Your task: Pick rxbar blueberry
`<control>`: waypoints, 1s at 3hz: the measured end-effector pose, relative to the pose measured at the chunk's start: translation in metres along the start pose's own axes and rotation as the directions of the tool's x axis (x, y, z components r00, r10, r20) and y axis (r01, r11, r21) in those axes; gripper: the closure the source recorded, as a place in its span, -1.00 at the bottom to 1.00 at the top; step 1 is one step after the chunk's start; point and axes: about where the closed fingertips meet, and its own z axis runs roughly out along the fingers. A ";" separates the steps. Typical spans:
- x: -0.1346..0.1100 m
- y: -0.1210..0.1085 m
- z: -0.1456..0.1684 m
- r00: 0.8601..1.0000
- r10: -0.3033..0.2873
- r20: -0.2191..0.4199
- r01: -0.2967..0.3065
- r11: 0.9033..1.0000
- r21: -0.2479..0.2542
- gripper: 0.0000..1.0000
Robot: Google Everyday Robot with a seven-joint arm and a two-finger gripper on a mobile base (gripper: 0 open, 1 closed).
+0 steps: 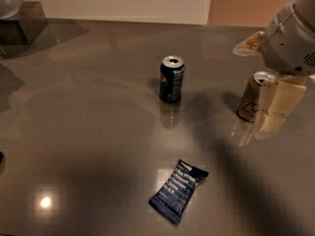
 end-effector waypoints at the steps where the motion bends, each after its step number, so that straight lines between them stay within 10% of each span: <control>1: -0.024 0.009 0.023 0.990 -0.131 0.041 0.134 0.989 -0.062 -1.00; 3: -0.046 0.041 0.075 0.939 -0.331 0.097 0.344 0.922 -0.177 -1.00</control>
Offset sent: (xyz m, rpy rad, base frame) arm -0.0200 0.0723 -0.0787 -0.0189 0.1308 0.4303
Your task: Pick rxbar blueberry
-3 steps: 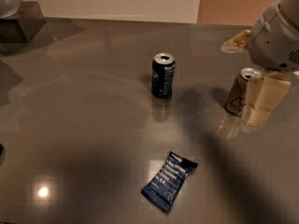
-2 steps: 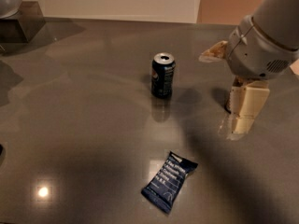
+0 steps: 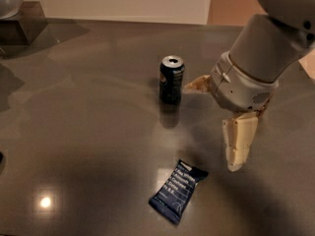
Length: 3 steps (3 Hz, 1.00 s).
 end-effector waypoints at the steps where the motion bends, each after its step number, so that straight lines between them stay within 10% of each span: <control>1: -0.009 0.015 0.022 0.996 -0.091 0.014 0.091 0.995 -0.049 -1.00; 3: -0.020 0.047 0.053 0.969 -0.244 0.040 0.247 0.961 -0.123 -1.00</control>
Offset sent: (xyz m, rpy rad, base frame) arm -0.0611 0.0157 -0.0643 -0.0383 0.0780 0.3367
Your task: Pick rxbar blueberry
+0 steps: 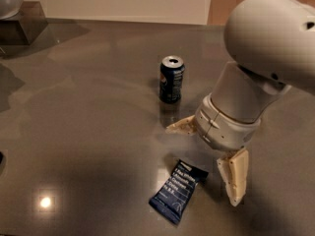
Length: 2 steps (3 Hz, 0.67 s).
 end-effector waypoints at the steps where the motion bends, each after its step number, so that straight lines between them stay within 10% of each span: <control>1: -0.005 0.006 0.012 0.999 -0.045 -0.001 0.045 0.999 -0.019 -1.00; 2: -0.010 0.008 0.019 0.997 -0.074 -0.003 0.074 0.997 -0.034 -1.00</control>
Offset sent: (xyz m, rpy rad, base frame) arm -0.0192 0.0112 -0.0264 -0.0265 0.0245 0.1212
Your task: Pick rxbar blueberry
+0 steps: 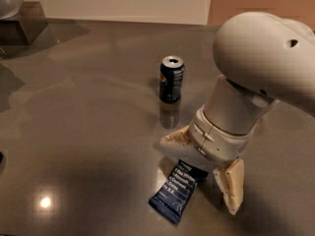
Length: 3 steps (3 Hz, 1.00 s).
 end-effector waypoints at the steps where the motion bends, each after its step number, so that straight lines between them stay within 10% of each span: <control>1: -0.003 0.001 0.004 1.000 -0.019 -0.001 0.019 1.000 -0.010 -1.00; 3: -0.006 0.003 0.010 0.999 -0.033 -0.003 0.033 0.999 -0.026 -1.00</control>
Offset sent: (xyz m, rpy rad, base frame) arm -0.0102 0.0045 -0.0142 -0.0187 0.0248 0.0518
